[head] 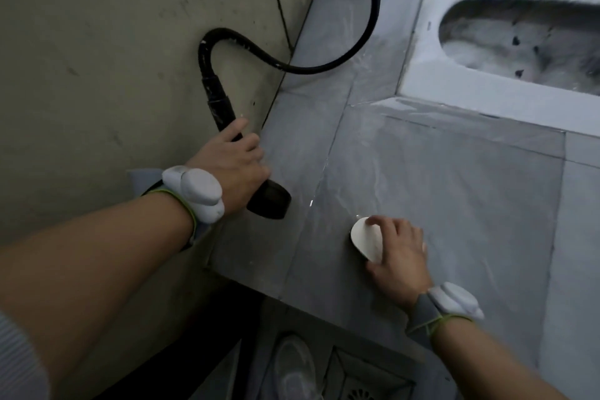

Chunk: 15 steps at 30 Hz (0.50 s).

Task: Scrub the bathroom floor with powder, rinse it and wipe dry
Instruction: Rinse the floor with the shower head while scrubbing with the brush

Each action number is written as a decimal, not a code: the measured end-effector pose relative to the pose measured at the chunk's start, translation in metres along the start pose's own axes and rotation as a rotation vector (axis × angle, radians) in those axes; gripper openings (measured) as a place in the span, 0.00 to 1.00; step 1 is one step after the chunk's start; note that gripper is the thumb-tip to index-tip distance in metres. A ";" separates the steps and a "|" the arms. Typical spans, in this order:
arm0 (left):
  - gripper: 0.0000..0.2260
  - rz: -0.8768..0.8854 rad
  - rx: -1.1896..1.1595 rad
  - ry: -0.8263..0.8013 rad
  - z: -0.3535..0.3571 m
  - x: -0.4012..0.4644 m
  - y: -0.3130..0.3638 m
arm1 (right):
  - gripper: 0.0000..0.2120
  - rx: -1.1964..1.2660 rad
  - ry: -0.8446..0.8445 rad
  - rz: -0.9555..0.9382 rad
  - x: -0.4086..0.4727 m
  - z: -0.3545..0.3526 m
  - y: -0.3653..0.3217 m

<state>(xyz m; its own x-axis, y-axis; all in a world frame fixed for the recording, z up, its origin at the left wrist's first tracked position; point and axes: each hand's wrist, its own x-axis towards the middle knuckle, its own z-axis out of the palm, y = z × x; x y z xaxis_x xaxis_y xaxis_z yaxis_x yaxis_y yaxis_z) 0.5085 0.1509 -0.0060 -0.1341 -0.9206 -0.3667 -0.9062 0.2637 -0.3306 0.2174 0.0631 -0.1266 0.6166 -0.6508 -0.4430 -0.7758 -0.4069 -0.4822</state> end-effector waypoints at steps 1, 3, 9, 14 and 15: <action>0.12 -0.013 -0.024 0.023 -0.003 0.008 0.003 | 0.31 -0.015 0.025 0.033 0.003 -0.006 0.006; 0.07 -0.048 -0.114 -0.041 -0.014 0.018 0.014 | 0.31 -0.037 0.095 0.094 0.007 -0.013 0.011; 0.17 -0.180 -0.381 -0.209 -0.037 0.055 0.071 | 0.33 -0.100 0.158 0.219 0.004 -0.046 0.050; 0.18 -0.144 -0.448 -0.144 -0.038 0.073 0.123 | 0.33 -0.226 0.056 -0.015 -0.005 -0.063 0.097; 0.19 -0.123 -0.448 -0.127 -0.041 0.081 0.140 | 0.33 -0.223 0.046 -0.007 -0.007 -0.070 0.115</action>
<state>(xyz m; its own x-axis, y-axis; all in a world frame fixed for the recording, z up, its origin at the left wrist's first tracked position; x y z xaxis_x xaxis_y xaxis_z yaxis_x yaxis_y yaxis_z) 0.3545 0.1012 -0.0465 0.0096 -0.8875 -0.4608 -0.9996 -0.0204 0.0184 0.1147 -0.0238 -0.1260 0.6196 -0.6739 -0.4024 -0.7848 -0.5402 -0.3039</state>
